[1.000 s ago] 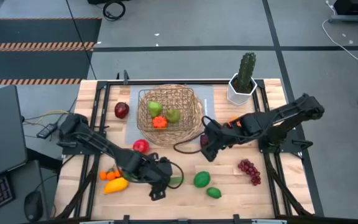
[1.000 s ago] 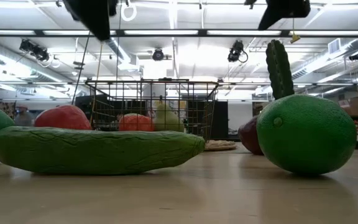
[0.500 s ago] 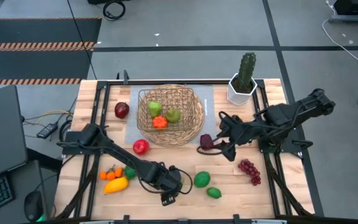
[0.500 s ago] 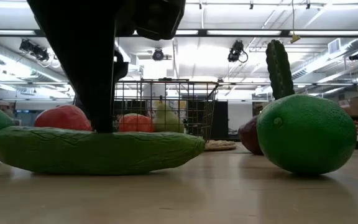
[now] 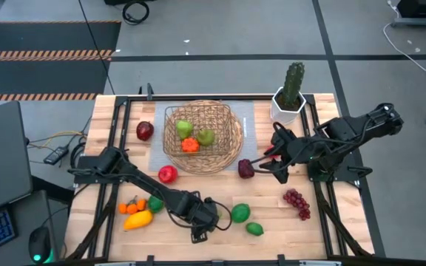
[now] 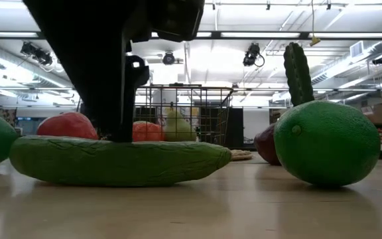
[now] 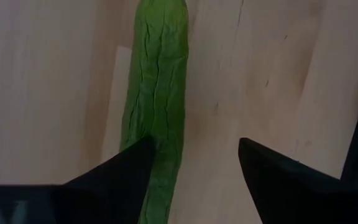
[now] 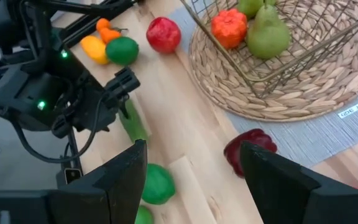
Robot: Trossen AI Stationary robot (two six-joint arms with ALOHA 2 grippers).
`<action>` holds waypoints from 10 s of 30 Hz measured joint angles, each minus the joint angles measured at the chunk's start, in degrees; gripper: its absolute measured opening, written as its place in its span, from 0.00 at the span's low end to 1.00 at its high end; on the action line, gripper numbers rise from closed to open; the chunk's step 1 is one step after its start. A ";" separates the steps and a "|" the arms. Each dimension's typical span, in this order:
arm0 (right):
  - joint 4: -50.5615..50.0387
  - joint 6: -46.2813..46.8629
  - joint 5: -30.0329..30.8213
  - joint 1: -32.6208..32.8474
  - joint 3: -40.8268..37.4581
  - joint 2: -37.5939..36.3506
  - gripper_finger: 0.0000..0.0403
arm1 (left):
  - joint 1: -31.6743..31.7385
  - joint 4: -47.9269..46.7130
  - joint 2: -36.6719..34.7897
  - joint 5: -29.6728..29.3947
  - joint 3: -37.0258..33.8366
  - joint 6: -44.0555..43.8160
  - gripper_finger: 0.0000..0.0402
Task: Build produce basket
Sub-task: Put the cucumber into the gold wire basket, then put the grapes into the gold wire basket
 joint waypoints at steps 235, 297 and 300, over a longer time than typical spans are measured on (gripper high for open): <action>-3.04 -2.57 -0.39 1.88 0.02 1.08 0.65 | 9.14 -13.38 -13.90 -24.46 45.68 12.59 0.50; 5.95 38.14 -20.28 24.40 -40.01 1.16 0.98 | 6.86 -10.47 -13.79 -23.32 30.20 4.68 0.34; 8.80 39.46 -20.34 24.42 -42.17 1.16 0.98 | 6.86 -10.47 -13.79 -23.32 30.21 4.68 0.34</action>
